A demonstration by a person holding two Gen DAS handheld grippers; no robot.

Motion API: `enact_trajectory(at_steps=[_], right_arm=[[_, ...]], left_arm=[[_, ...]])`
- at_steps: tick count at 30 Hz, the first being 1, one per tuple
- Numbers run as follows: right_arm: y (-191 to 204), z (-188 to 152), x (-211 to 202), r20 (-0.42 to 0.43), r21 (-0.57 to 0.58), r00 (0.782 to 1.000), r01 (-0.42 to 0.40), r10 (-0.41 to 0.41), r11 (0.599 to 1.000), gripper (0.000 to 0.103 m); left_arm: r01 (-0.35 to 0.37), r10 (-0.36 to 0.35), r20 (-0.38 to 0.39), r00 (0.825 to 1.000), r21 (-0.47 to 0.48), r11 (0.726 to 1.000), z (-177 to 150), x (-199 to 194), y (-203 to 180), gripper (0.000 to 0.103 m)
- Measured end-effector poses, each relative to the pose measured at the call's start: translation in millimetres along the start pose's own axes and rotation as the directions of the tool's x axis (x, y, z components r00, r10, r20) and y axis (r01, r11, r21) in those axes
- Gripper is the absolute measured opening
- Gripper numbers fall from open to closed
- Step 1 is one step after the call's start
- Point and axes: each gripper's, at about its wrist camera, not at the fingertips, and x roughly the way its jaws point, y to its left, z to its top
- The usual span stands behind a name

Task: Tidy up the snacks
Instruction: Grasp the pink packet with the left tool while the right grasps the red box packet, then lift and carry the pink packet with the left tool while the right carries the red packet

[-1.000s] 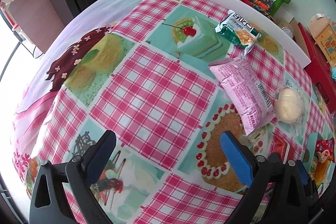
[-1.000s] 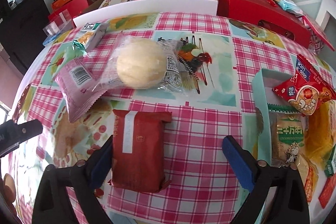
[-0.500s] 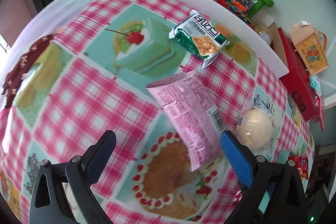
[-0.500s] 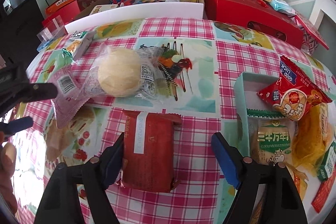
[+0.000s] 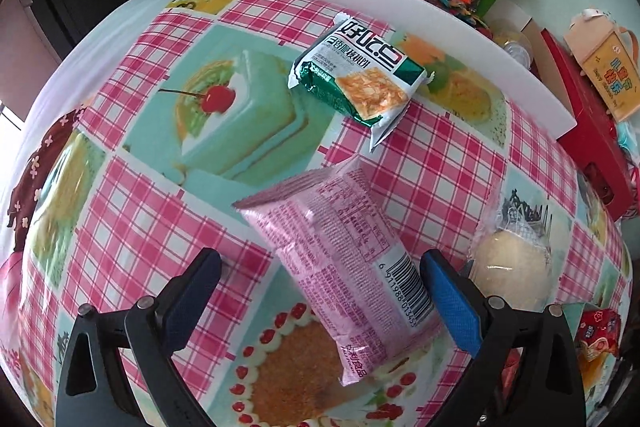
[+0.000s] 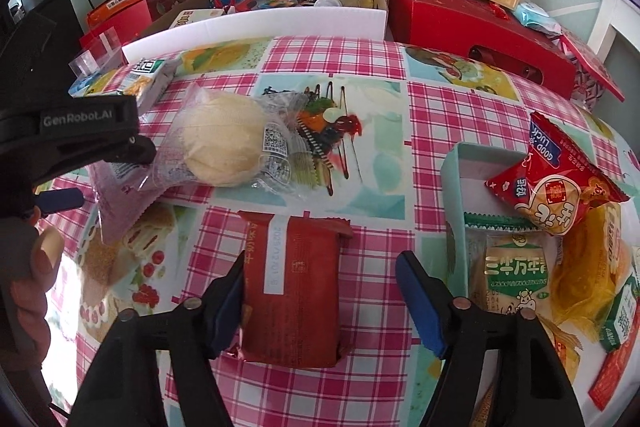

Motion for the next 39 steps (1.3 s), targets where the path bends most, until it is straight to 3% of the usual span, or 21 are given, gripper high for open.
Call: enact_trajectory(at_steps=[3, 5, 8, 13, 22, 29, 39], right_arm=[[-3, -1, -2, 0.004, 0.001, 1.0, 0.0, 0.0, 1.0, 0.057], [-4, -2, -3, 0.002, 0.005, 1.0, 0.0, 0.0, 1.0, 0.051], [-7, -4, -5, -0.005, 0.015, 1.0, -0.01, 0.01, 1.0, 0.047], [-9, -9, -9, -0.015, 0.024, 1.0, -0.014, 0.015, 1.0, 0.042], [-13, -20, -20, -0.031, 0.029, 0.999, -0.034, 0.035, 0.999, 0.042], [-16, -30, -34, -0.045, 0.057, 0.994, -0.093, 0.096, 0.994, 0.042], [-20, -31, -80, 0.056, 0.058, 0.99, -0.13, 0.127, 0.99, 0.042]], left_arm=[[-0.021, 0.021, 0.012, 1.0, 0.015, 1.0, -6, -2, 0, 0.092], [-0.045, 0.045, 0.025, 0.999, 0.033, 0.998, -13, -6, 1, 0.079], [-0.081, 0.078, 0.044, 0.996, 0.06, 0.995, -16, -6, 0, 0.065], [-0.095, 0.09, 0.057, 0.994, 0.08, 0.992, -30, -12, -1, 0.052], [-0.093, 0.088, 0.052, 0.995, 0.104, 0.99, -75, -37, 10, 0.048], [-0.089, 0.086, 0.037, 0.996, 0.095, 0.992, -102, -52, 18, 0.045], [0.001, -0.006, 0.083, 0.997, 0.067, 0.998, -132, -96, 20, 0.042]])
